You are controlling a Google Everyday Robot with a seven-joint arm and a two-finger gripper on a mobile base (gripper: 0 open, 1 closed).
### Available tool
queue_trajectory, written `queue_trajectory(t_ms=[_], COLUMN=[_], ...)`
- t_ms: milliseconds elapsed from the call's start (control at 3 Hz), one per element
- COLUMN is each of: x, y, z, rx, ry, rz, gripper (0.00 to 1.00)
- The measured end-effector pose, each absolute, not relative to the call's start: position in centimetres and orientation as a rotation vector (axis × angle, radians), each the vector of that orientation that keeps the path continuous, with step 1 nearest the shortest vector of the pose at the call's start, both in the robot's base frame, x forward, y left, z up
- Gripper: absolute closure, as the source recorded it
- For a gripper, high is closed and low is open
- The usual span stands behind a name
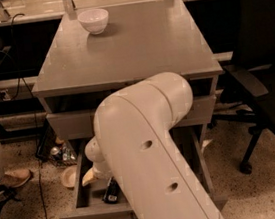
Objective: Pick rxbar blueberry from middle drawer and place on counter
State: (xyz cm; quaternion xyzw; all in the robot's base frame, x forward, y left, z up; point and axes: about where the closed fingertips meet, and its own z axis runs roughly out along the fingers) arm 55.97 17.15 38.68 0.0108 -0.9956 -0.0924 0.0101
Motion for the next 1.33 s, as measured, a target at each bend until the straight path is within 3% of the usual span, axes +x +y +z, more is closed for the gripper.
queue_trajectory(t_ms=[1000,1333], x=[58.4,58.6], y=[16.8,15.7], z=[34.3,33.4], rx=[-0.114,-0.166], ry=[-3.083,-3.081], rz=[-0.243,-0.222], gripper=[0.00,0.15])
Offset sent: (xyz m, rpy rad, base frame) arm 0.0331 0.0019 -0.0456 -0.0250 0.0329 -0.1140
